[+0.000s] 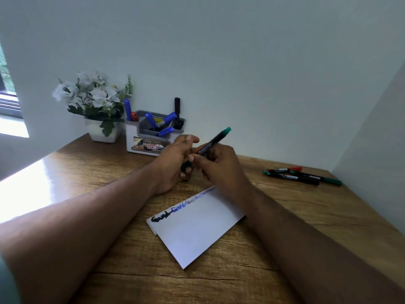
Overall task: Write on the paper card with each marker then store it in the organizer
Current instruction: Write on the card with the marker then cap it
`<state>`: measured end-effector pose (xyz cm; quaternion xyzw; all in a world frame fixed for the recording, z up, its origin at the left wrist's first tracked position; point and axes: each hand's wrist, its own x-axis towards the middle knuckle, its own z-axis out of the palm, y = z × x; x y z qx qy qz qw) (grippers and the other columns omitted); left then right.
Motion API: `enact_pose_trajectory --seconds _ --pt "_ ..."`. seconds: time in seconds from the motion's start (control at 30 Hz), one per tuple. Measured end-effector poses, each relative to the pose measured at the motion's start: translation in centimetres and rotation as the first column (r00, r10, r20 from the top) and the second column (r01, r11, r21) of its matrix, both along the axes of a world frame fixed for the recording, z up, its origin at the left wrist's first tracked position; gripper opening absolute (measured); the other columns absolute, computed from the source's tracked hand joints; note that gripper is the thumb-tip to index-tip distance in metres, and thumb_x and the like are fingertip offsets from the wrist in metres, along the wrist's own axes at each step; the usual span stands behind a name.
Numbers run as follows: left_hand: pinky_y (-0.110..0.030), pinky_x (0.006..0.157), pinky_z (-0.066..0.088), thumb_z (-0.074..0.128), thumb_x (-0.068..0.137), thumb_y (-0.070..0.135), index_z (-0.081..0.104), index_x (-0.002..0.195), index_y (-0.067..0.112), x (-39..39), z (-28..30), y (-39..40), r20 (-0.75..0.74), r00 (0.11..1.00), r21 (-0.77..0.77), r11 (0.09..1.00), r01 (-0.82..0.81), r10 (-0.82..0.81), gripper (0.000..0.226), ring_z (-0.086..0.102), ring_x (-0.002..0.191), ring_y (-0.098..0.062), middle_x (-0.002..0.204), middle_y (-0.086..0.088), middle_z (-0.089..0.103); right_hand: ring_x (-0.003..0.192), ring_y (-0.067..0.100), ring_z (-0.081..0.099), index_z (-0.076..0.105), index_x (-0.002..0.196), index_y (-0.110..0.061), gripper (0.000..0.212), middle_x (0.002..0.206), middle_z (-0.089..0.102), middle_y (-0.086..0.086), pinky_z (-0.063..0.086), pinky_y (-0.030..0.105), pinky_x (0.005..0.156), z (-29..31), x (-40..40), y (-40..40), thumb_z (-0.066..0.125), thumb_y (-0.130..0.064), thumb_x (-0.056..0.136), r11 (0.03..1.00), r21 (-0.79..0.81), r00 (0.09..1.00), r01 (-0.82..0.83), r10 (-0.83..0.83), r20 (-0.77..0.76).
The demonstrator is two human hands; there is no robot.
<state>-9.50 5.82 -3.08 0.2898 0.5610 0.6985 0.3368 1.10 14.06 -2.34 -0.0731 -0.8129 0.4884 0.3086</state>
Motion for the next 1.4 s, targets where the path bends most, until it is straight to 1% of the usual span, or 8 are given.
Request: enact_pose_trajectory --seconds 0.2,0.33,0.5,0.57,0.73,0.97,1.17,1.4 --pt "-0.035 0.064 0.047 0.036 0.101 0.040 0.057 0.093 0.013 -0.6 -0.1 0.0 0.057 0.991 0.112 0.986 -0.126 0.120 0.036 0.058 0.071 -0.022 0.084 -0.010 0.063 0.077 0.012 0.064 0.060 0.096 -0.011 0.026 0.087 0.069 0.006 0.053 0.038 0.073 0.7 -0.7 0.3 0.047 -0.034 0.099 0.990 0.061 0.989 0.125 -0.129 0.072" --pt "-0.022 0.046 0.032 0.045 0.096 0.017 0.047 0.061 0.018 -1.9 0.4 -1.4 0.121 0.791 0.216 0.762 -0.610 0.599 0.035 0.038 0.047 -0.009 0.055 0.001 0.043 0.049 0.011 0.050 0.057 0.076 -0.020 0.029 0.055 0.054 -0.006 0.042 0.030 0.053 3.3 -1.5 1.2 0.053 -0.042 0.095 0.935 0.284 0.966 0.212 -0.244 0.082" --pt "-0.020 0.045 0.031 0.047 0.094 0.020 0.057 0.073 0.014 -4.9 0.9 -3.4 0.266 0.444 0.128 0.425 -0.896 0.855 0.024 0.041 0.055 -0.009 0.064 0.001 0.049 0.080 0.006 0.049 0.063 0.122 -0.014 0.029 0.097 0.068 -0.004 0.037 0.009 0.062 6.3 -5.3 0.0 0.047 -0.020 0.099 0.848 0.515 0.960 0.128 -0.235 0.149" --pt "-0.024 0.053 0.037 0.044 0.097 0.026 0.063 0.086 0.012 -5.6 0.7 -3.3 0.266 0.405 0.098 0.393 -0.914 0.875 0.025 0.048 0.063 -0.011 0.074 -0.002 0.057 0.070 0.002 0.052 0.067 0.109 -0.013 0.019 0.098 0.068 0.003 0.035 0.003 0.058 7.2 -7.1 -0.7 0.057 -0.016 0.093 0.860 0.469 0.972 0.200 -0.235 0.015" --pt "-0.028 0.063 0.042 0.044 0.099 0.030 0.065 0.094 0.009 -6.2 0.1 -2.7 0.171 0.431 0.111 0.418 -0.902 0.886 0.031 0.054 0.073 -0.016 0.085 -0.006 0.062 0.061 -0.002 0.050 0.064 0.087 -0.013 0.009 0.075 0.056 -0.009 0.037 0.005 0.053 8.2 -11.0 -2.4 0.072 -0.015 0.082 0.864 0.451 0.975 0.223 -0.203 -0.093" --pt "-0.028 0.065 0.039 0.044 0.100 0.027 0.062 0.088 0.010 -6.0 0.2 -2.5 0.162 0.466 0.158 0.443 -0.882 0.870 0.028 0.049 0.068 -0.011 0.078 -0.001 0.057 0.113 0.023 0.057 0.027 0.149 -0.029 0.051 0.144 0.048 0.005 0.045 0.045 0.103 7.7 -13.9 -3.9 0.042 -0.036 0.101 0.937 0.346 0.989 0.038 -0.085 0.121" --pt "-0.029 0.052 0.030 0.045 0.090 0.008 0.046 0.055 0.017 -5.5 0.2 -2.2 0.135 0.551 0.228 0.515 -0.826 0.824 0.036 0.039 0.056 -0.012 0.059 0.001 0.044 0.088 0.015 0.062 0.066 0.117 -0.017 0.026 0.109 0.071 0.005 0.048 0.027 0.085 7.0 -10.6 -1.9 0.050 -0.020 0.096 0.844 0.435 0.950 0.313 -0.284 -0.133" --pt "-0.020 0.047 0.033 0.054 0.087 0.005 0.052 0.055 0.011 -2.4 -1.0 -1.7 -0.709 0.624 0.189 0.941 -0.280 0.328 0.033 0.039 0.045 -0.003 0.049 0.006 0.043 0.097 0.018 0.066 0.074 0.101 -0.016 0.020 0.108 0.073 0.002 0.045 0.022 0.085 2.5 -0.4 4.8 0.061 -0.012 0.087 0.704 0.620 0.872 0.347 -0.486 0.063"
